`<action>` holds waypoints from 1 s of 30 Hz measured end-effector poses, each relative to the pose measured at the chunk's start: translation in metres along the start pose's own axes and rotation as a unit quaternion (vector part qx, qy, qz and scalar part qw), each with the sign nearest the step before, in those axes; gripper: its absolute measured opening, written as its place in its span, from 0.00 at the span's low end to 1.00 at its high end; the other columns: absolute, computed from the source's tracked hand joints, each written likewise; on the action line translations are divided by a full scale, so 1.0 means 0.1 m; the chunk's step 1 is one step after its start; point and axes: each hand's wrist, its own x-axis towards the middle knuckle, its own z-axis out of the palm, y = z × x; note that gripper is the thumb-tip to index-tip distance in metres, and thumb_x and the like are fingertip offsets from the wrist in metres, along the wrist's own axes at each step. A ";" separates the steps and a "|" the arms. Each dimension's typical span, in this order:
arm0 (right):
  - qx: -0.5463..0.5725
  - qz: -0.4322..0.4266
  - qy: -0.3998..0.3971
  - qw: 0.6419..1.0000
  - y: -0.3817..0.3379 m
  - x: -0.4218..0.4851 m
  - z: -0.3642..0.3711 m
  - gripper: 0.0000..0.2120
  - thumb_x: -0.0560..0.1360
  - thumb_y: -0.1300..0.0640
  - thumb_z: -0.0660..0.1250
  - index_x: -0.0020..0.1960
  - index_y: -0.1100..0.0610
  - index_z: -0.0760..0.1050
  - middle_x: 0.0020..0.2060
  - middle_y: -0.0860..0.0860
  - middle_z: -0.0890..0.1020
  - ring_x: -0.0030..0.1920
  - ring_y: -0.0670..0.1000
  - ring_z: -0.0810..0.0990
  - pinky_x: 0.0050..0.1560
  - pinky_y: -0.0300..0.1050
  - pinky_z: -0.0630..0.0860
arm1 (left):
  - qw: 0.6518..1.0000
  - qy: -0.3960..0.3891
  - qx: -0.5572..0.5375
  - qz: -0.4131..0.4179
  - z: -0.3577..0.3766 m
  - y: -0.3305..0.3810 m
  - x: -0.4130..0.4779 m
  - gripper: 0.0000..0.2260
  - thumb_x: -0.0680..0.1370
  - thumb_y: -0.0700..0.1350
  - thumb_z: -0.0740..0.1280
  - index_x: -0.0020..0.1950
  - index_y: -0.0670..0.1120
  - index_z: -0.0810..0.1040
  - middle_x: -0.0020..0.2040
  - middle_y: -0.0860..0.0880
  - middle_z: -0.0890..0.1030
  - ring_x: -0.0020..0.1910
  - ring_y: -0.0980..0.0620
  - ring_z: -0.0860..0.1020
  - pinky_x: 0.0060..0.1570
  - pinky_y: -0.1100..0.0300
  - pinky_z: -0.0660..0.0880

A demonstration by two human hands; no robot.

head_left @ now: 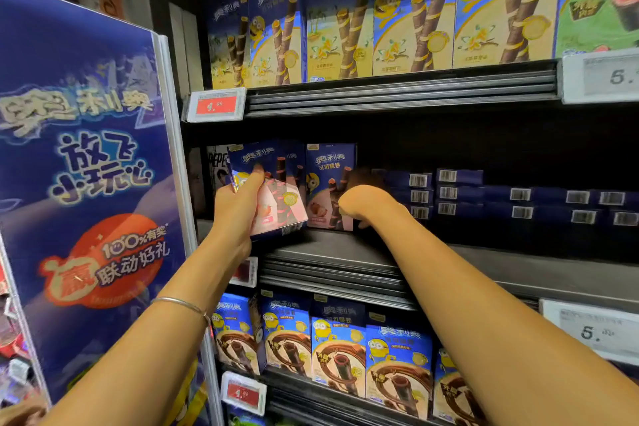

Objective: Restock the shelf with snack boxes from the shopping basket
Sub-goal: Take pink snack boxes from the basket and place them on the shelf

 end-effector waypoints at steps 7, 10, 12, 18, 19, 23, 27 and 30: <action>0.019 0.023 0.011 1.000 -0.01 0.03 0.04 0.27 0.79 0.59 0.68 0.75 0.60 0.64 0.68 0.61 0.73 0.64 0.64 0.78 0.61 0.60 0.80 | 1.000 0.005 0.006 -0.005 0.03 0.01 0.00 0.20 0.82 0.51 0.71 0.68 0.39 0.77 0.58 0.38 0.86 0.53 0.40 0.86 0.55 0.42 0.83; 0.008 0.023 0.005 1.000 0.00 0.04 0.06 0.25 0.79 0.59 0.67 0.74 0.61 0.66 0.68 0.61 0.74 0.65 0.64 0.77 0.63 0.60 0.78 | 1.000 0.010 0.009 -0.004 0.03 0.01 -0.01 0.21 0.81 0.51 0.71 0.69 0.39 0.76 0.58 0.38 0.86 0.51 0.40 0.86 0.51 0.44 0.84; -0.001 0.017 0.008 1.000 0.00 0.03 0.06 0.25 0.78 0.62 0.68 0.73 0.62 0.67 0.67 0.61 0.74 0.65 0.64 0.77 0.63 0.59 0.79 | 1.000 0.009 0.013 -0.002 0.03 0.01 -0.01 0.22 0.81 0.52 0.72 0.69 0.39 0.75 0.58 0.38 0.85 0.50 0.41 0.86 0.44 0.49 0.85; 0.005 0.017 0.035 0.999 -0.01 0.06 0.09 0.27 0.79 0.59 0.68 0.76 0.61 0.65 0.70 0.61 0.72 0.70 0.64 0.73 0.67 0.60 0.75 | 1.000 -0.002 0.025 0.013 0.02 0.03 -0.07 0.24 0.81 0.52 0.71 0.71 0.39 0.73 0.60 0.38 0.84 0.55 0.39 0.86 0.52 0.43 0.84; 0.012 0.018 0.038 0.999 -0.01 0.06 0.09 0.28 0.80 0.58 0.68 0.76 0.61 0.64 0.71 0.62 0.71 0.70 0.64 0.72 0.68 0.59 0.74 | 1.000 -0.003 0.028 0.015 0.02 0.03 -0.09 0.24 0.82 0.52 0.71 0.71 0.39 0.73 0.60 0.38 0.84 0.55 0.39 0.86 0.53 0.43 0.84; 0.038 0.022 0.028 0.999 0.02 0.06 0.09 0.26 0.81 0.52 0.67 0.74 0.62 0.65 0.68 0.62 0.74 0.67 0.63 0.75 0.66 0.58 0.76 | 0.999 -0.005 0.027 0.017 0.03 0.04 -0.13 0.25 0.81 0.52 0.72 0.71 0.37 0.73 0.61 0.36 0.84 0.57 0.37 0.85 0.59 0.37 0.81; 0.155 0.044 -0.017 0.987 0.08 0.01 0.01 0.21 0.81 0.54 0.67 0.69 0.63 0.71 0.64 0.62 0.77 0.59 0.59 0.79 0.55 0.52 0.81 | 0.999 -0.005 0.026 0.020 0.06 0.03 -0.16 0.26 0.80 0.53 0.73 0.70 0.38 0.72 0.60 0.37 0.84 0.56 0.38 0.85 0.56 0.38 0.83; 0.203 0.064 0.102 0.972 0.10 -0.06 -0.08 0.26 0.78 0.51 0.70 0.71 0.61 0.68 0.67 0.61 0.73 0.64 0.62 0.76 0.62 0.56 0.77 | 0.999 -0.010 0.025 0.021 0.08 0.01 -0.18 0.26 0.79 0.53 0.74 0.69 0.39 0.72 0.60 0.38 0.84 0.55 0.39 0.86 0.52 0.43 0.85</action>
